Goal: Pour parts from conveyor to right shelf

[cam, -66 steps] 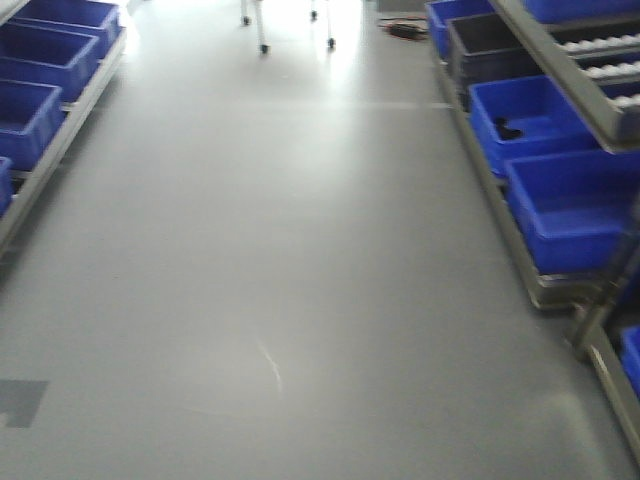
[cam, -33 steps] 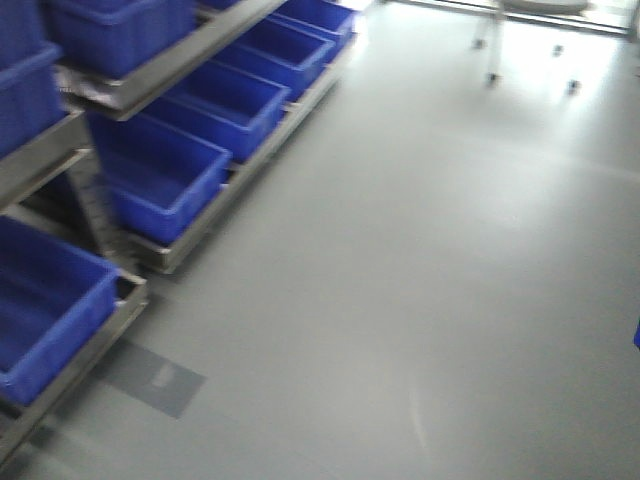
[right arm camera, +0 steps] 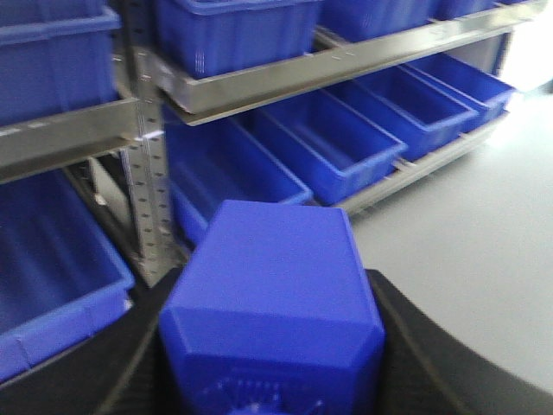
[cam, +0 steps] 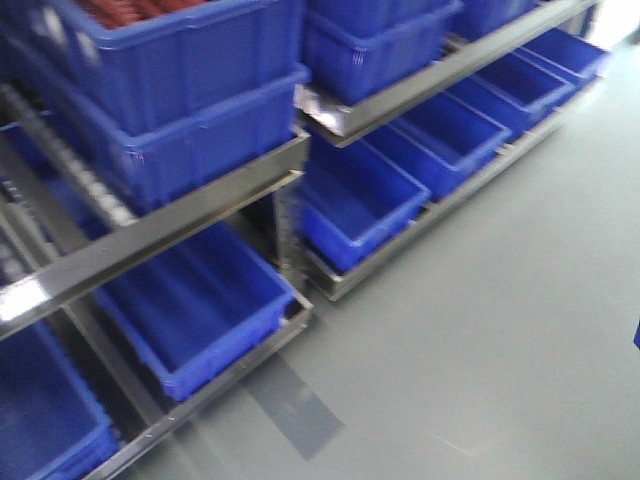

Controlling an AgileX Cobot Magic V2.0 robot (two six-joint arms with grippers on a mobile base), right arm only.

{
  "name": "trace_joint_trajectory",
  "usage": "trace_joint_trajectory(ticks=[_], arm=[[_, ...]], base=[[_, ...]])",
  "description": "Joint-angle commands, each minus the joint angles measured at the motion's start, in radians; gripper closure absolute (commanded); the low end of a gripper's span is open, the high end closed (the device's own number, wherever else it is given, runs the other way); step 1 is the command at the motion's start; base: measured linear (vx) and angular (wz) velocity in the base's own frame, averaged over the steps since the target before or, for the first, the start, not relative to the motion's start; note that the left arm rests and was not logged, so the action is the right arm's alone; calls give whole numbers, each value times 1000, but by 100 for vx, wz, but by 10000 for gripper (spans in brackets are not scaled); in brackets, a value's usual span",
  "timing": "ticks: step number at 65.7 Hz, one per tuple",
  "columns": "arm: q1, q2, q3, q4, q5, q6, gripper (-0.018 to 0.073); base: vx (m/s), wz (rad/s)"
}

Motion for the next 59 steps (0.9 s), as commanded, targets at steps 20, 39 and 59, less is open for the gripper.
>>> trace_joint_trajectory(ticks=[20, 39, 59], arm=[[-4, 7, -30, 7, -77, -7, 564], [-4, 7, -30, 7, -77, -7, 564], [-4, 7, -30, 7, -77, -7, 564]], base=[[28, 86], [22, 93], [18, 45]])
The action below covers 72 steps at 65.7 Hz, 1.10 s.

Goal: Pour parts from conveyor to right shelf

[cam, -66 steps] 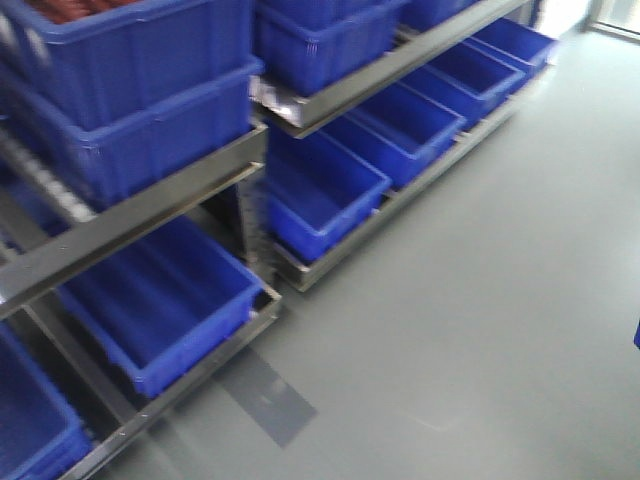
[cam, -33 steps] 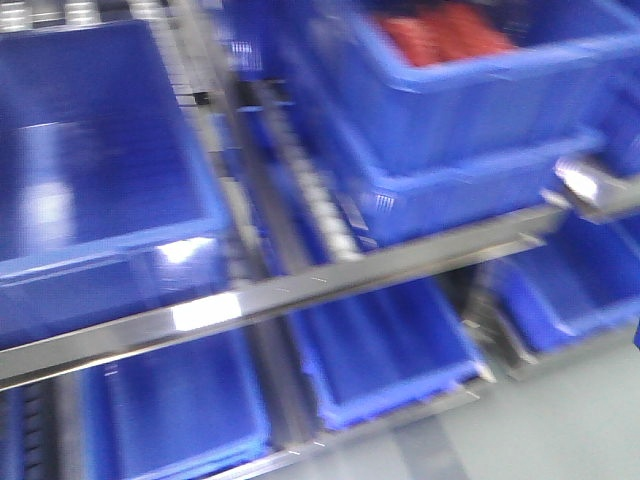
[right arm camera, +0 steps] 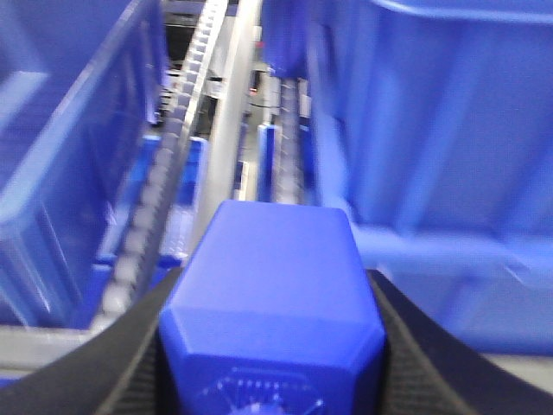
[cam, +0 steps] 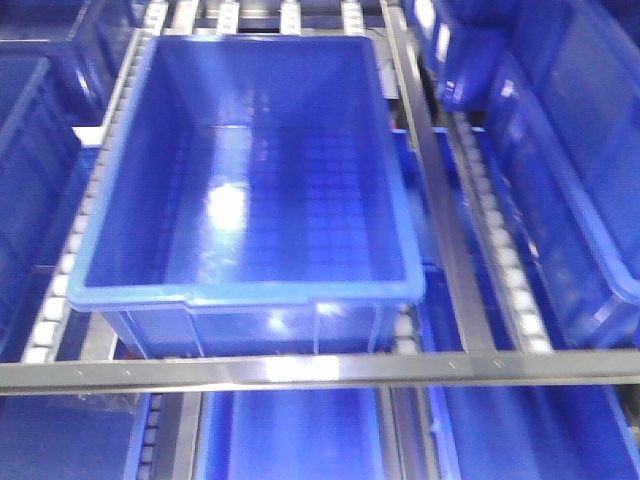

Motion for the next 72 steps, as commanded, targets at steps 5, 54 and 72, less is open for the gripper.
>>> trace_joint_trajectory(ticks=[5, 54, 72], arm=[[-4, 7, -30, 5, -77, -7, 564], [-4, 7, -30, 5, -77, -7, 564], [-4, 7, -30, 5, -77, -7, 564]], base=[[17, 18], [15, 3], [5, 1]])
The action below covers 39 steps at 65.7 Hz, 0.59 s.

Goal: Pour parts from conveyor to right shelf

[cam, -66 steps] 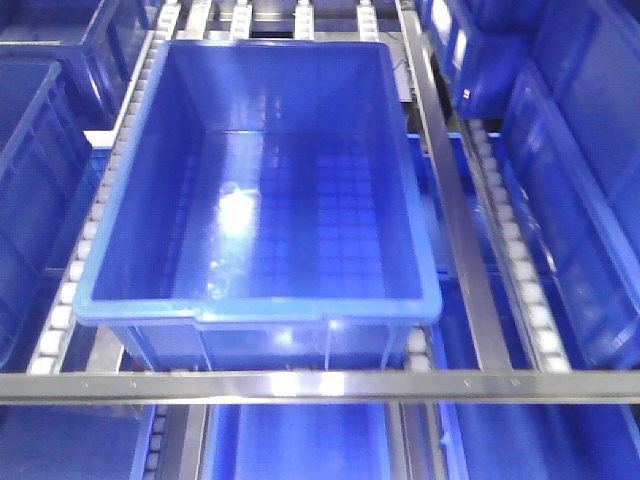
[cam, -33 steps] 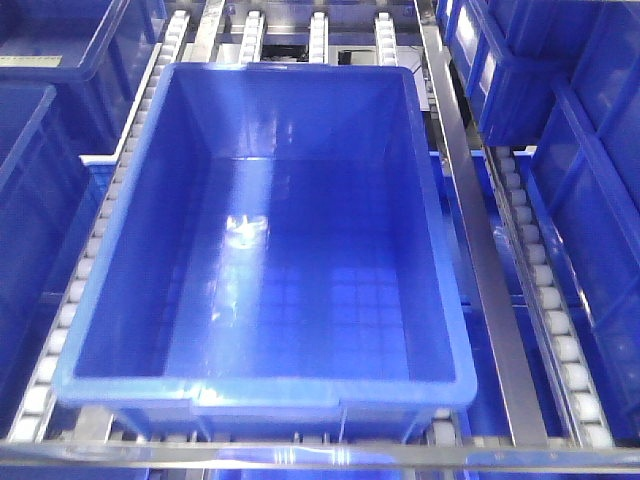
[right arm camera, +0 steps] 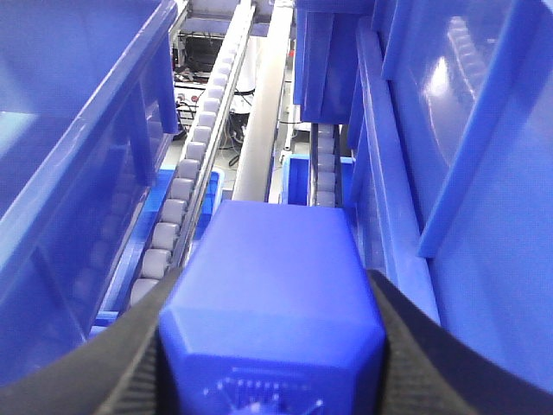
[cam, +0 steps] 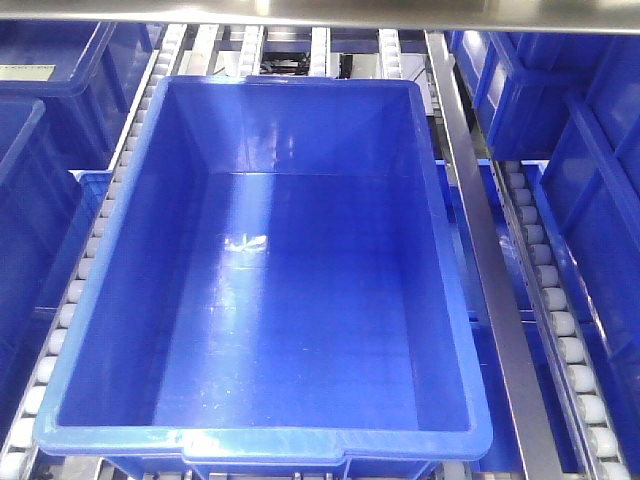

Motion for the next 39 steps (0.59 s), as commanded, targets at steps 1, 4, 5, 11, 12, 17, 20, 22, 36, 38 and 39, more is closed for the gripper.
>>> trace_joint_trajectory(ticks=[1, 4, 5, 11, 12, 17, 20, 22, 36, 38, 39], arm=[[-4, 7, -30, 5, -77, -7, 564], [-4, 7, -30, 5, -77, -7, 564], [-4, 7, -30, 5, -77, -7, 564], [-4, 7, -30, 5, -77, -7, 564], [-4, 7, -30, 5, -77, -7, 564], [-4, 7, -30, 5, -77, -7, 564], [-4, 7, -30, 5, -77, -7, 564], [-4, 7, -30, 5, -77, -7, 564], [-4, 7, -30, 5, -77, -7, 564], [-4, 7, -30, 5, -77, -7, 564], [-4, 7, -30, 5, -77, -7, 564]], base=[[0, 0], [0, 0], [0, 0], [0, 0], [0, 0], [0, 0], [0, 0], [0, 0], [0, 0], [0, 0], [0, 0]])
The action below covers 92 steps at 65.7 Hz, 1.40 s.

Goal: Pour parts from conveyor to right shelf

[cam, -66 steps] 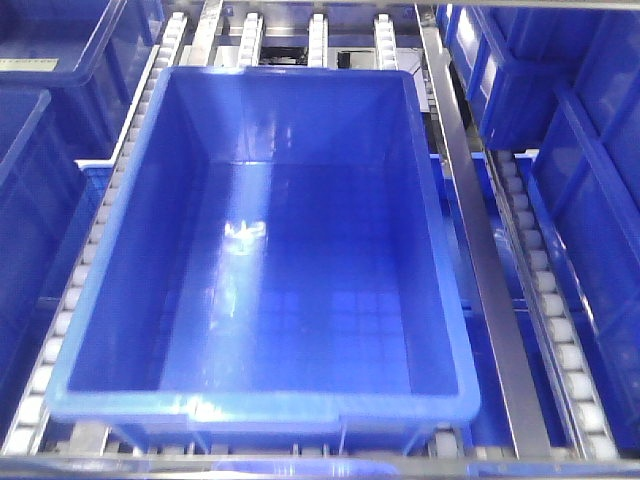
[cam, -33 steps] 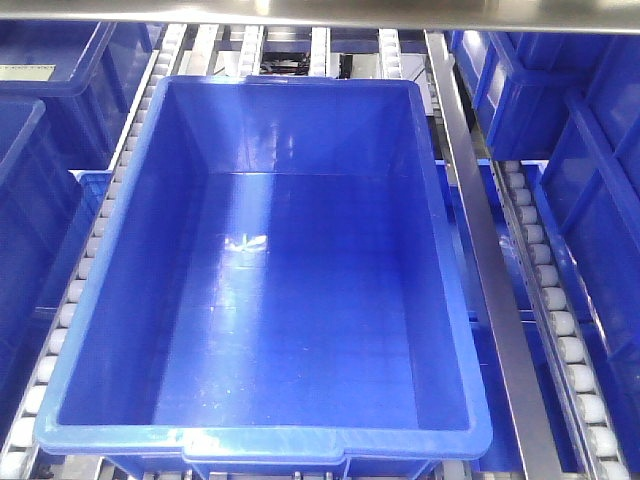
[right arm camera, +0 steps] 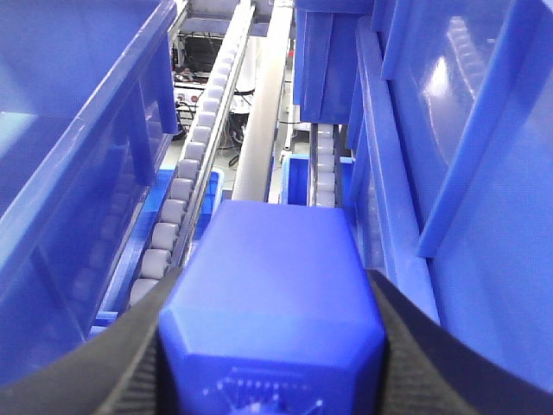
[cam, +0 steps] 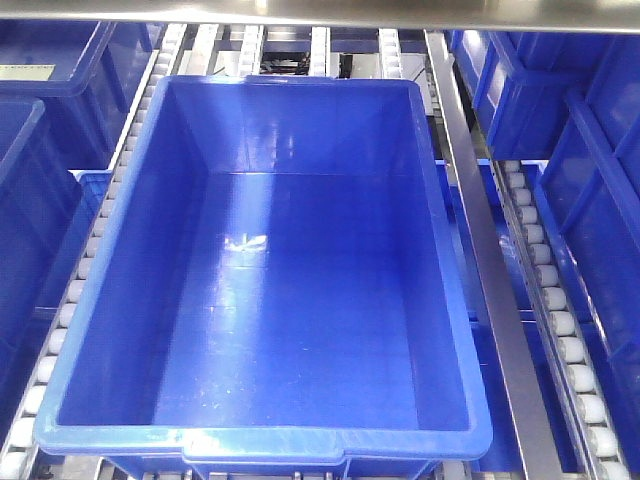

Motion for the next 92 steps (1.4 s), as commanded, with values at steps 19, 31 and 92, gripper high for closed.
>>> trace_joint_trajectory(ticks=[19, 31, 92], arm=[[-4, 7, -30, 7, -76, -7, 564], [-4, 7, -30, 61, -77, -5, 564], [-3, 37, -153, 221, 149, 80, 564]], base=[[0, 0], [0, 0], [0, 0]])
